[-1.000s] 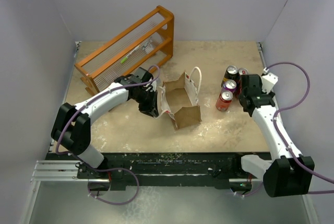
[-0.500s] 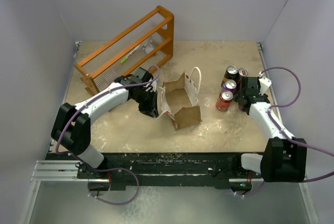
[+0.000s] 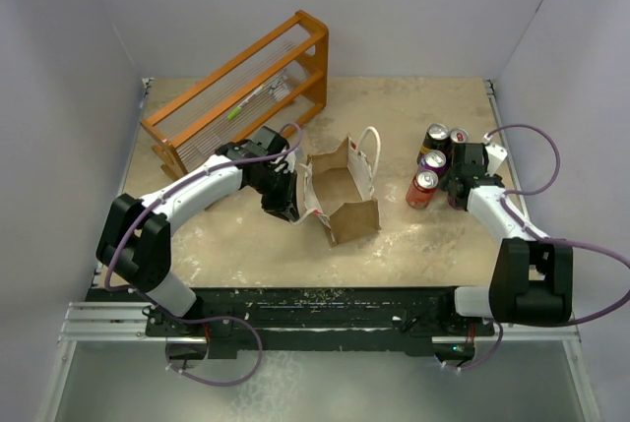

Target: Take the beverage out of the canvas bag

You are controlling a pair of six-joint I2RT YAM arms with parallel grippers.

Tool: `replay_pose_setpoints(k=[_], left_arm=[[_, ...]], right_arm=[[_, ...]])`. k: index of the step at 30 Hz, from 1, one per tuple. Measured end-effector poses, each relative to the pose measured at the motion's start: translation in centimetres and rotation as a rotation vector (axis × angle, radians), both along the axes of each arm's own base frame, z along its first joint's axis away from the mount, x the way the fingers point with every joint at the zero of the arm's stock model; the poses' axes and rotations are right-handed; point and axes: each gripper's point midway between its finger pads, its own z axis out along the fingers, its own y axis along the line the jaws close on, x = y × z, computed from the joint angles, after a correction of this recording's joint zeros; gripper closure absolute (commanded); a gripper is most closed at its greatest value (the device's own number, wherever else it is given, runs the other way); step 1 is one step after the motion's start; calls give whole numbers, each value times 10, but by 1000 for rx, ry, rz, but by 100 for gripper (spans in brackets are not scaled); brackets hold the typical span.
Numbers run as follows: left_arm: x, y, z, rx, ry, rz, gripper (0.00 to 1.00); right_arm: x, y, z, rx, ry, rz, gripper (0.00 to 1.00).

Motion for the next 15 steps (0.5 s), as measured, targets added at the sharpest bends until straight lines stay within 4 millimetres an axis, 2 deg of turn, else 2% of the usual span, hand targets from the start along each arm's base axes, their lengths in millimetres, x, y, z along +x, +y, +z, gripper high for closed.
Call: replay_pose_setpoints(k=[2,6,9,11,15], left_arm=[[0,0,0,0,1,0,100],[0,0,0,0,1,0,99],[0,0,2,0,1,1,88],[1,-1,4,-4,-4,0,80],[5,-4,11,-19,-16,-3,70]], right_arm=[[1,0,0,-2,0,4,63],[2,-1,0,-6,0,13,34],[2,-1,0,-9,3,25,11],[6,-1,3,-15,-14,32,2],[12,1,10,-18,-46,61,0]])
